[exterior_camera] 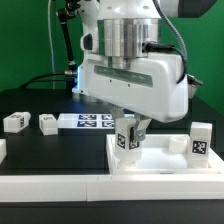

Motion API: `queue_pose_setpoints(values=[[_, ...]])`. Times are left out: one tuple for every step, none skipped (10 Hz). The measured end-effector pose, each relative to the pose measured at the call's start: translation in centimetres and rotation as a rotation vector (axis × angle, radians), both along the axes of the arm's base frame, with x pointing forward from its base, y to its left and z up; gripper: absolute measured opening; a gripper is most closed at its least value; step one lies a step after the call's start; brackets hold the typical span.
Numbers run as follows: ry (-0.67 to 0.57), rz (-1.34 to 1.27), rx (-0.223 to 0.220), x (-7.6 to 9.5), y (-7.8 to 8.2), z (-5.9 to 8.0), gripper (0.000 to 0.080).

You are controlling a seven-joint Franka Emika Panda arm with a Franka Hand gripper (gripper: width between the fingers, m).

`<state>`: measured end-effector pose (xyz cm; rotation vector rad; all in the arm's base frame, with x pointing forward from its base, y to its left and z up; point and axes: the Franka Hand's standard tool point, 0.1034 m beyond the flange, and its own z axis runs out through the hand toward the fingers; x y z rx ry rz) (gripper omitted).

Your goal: Assemble square table

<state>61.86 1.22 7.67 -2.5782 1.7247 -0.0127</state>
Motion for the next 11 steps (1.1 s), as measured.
queue_pose_setpoints(values=[[-0.029, -0.143, 0.013, 0.5, 0.4, 0.0, 0.0287], [-0.052, -0.263, 0.03, 0.6, 0.4, -0.1, 0.0287], [-0.074, -0.391, 0.046, 0.5, 0.4, -0.1, 0.0287], [-0.074, -0.422, 0.053, 0.5, 0.3, -0.1, 0.0287], [-0.074, -0.416, 0.052, 0.5, 0.3, -0.1, 0.0287], [-0.072, -0.352, 0.047, 0.5, 0.2, -0.2, 0.0335], [-0.061, -0.251, 0.043, 0.4, -0.2, 0.0, 0.0511], [-0.049, -0.087, 0.018, 0.5, -0.5, 0.3, 0.0511], [-0.051, 0.066, -0.004, 0.5, -0.6, 0.3, 0.063], [-0.053, 0.121, -0.008, 0.5, -0.6, 0.2, 0.063], [-0.055, 0.201, -0.013, 0.5, -0.6, 0.2, 0.0646]])
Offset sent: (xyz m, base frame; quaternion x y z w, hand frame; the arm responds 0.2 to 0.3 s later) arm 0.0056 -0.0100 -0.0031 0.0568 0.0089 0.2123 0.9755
